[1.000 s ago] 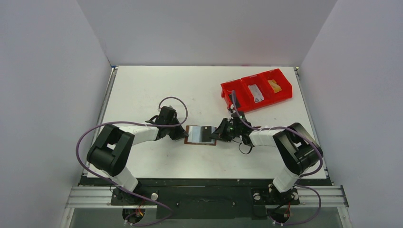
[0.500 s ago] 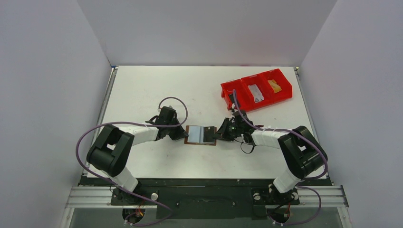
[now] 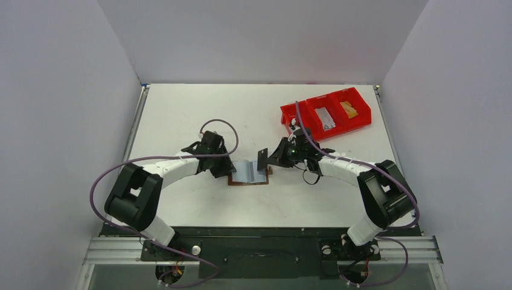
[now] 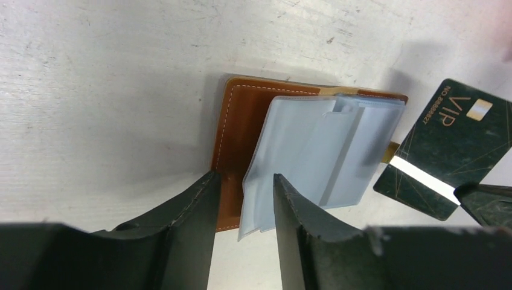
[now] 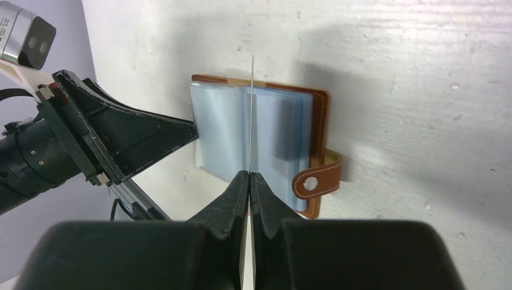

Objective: Take the credit cards out of the card holder
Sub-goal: Remove the credit card from the card holder, then place the credit card in the storage box.

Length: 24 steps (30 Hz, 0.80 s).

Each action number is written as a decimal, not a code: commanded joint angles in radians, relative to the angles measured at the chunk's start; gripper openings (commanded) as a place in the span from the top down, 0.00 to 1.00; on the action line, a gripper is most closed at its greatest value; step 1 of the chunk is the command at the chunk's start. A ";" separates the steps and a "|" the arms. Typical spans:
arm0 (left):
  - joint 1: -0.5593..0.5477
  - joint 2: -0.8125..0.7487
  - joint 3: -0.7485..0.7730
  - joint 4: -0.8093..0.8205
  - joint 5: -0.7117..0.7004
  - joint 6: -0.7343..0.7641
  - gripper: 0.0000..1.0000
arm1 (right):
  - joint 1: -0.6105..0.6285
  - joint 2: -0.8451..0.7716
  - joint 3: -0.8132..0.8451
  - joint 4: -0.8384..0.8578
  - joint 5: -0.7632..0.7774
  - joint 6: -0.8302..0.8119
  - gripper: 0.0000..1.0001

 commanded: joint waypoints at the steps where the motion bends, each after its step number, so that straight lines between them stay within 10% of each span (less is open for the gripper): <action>1: 0.003 -0.077 0.081 -0.085 -0.013 0.060 0.63 | 0.010 -0.028 0.073 -0.007 -0.008 -0.011 1.00; 13: 0.013 -0.146 0.132 -0.079 0.084 0.109 0.52 | 0.021 -0.068 0.121 -0.024 -0.024 0.016 1.00; 24: 0.079 -0.211 0.012 0.323 0.425 -0.038 0.52 | 0.020 -0.137 0.143 0.051 -0.144 0.120 1.00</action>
